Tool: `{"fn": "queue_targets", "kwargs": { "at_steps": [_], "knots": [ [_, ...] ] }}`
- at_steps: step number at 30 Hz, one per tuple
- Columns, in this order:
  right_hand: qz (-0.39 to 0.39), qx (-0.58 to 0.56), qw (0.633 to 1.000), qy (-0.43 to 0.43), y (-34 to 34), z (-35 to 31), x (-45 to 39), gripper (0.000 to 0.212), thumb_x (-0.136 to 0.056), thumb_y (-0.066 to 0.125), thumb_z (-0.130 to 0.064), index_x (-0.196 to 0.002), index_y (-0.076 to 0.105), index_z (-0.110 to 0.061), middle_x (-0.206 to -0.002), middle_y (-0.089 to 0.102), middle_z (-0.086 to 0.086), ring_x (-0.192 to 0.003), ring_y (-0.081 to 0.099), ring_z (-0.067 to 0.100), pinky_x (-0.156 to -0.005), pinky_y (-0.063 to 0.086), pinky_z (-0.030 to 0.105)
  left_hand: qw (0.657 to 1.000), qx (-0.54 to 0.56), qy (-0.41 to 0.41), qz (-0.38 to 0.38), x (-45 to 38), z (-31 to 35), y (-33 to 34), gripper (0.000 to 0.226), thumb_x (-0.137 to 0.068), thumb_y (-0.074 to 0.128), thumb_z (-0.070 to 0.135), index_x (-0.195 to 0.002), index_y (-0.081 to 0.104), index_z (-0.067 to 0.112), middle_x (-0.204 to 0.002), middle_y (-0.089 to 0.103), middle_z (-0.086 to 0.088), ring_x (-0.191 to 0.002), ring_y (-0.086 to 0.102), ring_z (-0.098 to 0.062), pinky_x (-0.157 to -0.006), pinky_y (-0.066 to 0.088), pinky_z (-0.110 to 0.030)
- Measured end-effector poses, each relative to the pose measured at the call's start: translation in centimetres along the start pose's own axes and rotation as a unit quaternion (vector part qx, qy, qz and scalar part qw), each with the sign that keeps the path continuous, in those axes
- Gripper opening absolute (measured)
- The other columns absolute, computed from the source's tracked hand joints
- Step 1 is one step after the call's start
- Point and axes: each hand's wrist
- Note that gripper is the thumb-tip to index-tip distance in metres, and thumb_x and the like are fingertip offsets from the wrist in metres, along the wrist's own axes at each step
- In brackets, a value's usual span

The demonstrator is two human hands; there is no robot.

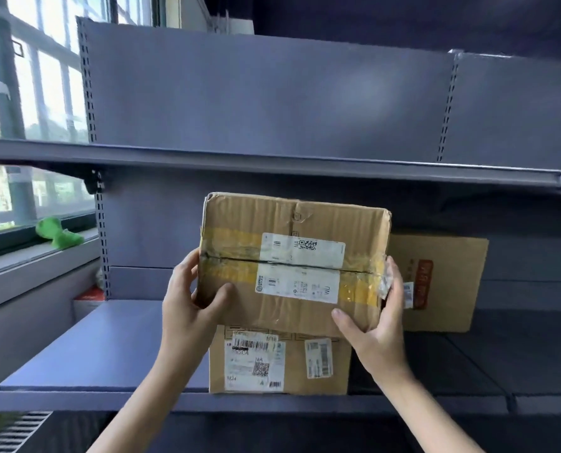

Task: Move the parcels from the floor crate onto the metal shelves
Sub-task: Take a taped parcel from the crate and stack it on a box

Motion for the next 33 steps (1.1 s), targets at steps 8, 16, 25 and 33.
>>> {"fn": "queue_targets", "kwargs": {
  "at_steps": [8,16,25,33],
  "knots": [
    [-0.004,0.007,0.998,-0.060,0.1,1.7,-1.1,0.094,-0.065,0.075,-0.014,-0.133,0.019,-0.050,-0.139,0.033,-0.027,-0.132,0.034,0.004,-0.106,0.033,0.018,0.999,0.024,0.036,-0.004,-0.5,-1.7,0.1,0.056,-0.078,0.068,-0.003,-0.113,0.048,0.036,-0.113,0.061,0.008,-0.108,0.056,-0.006,-0.078,0.051,-0.013],
    [-0.035,0.019,0.999,-0.017,1.1,3.9,-3.2,0.090,-0.062,0.075,-0.015,-0.130,0.020,-0.037,-0.137,0.034,-0.004,-0.130,0.036,0.013,-0.108,0.035,0.042,1.000,0.004,0.021,-0.010,-2.9,-4.7,1.0,0.054,-0.078,0.069,0.000,-0.119,0.046,0.027,-0.113,0.059,0.010,-0.112,0.055,-0.009,-0.074,0.046,-0.006],
    [-0.091,0.041,0.995,-0.022,0.7,7.0,-5.7,0.087,-0.061,0.077,-0.019,-0.123,0.020,-0.041,-0.128,0.030,-0.018,-0.114,0.038,-0.018,-0.090,0.033,0.000,0.999,-0.006,0.033,-0.040,-6.4,-7.9,1.1,0.056,-0.071,0.077,0.013,-0.091,0.042,0.052,-0.100,0.060,0.022,-0.114,0.055,-0.013,-0.063,0.051,-0.015],
    [-0.135,0.055,0.989,0.007,0.4,8.2,-6.7,0.087,-0.061,0.077,-0.027,-0.121,0.016,-0.047,-0.124,0.035,-0.021,-0.109,0.043,-0.022,-0.083,0.034,-0.004,0.999,-0.005,0.015,-0.048,-7.7,-9.3,1.4,0.058,-0.069,0.080,0.016,-0.087,0.042,0.056,-0.108,0.059,0.018,-0.106,0.057,0.000,-0.064,0.051,-0.018]
  ]
}}
Point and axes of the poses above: each hand's wrist, its own x-axis away from the middle knuckle, its own y-axis out of the palm, z = x × y
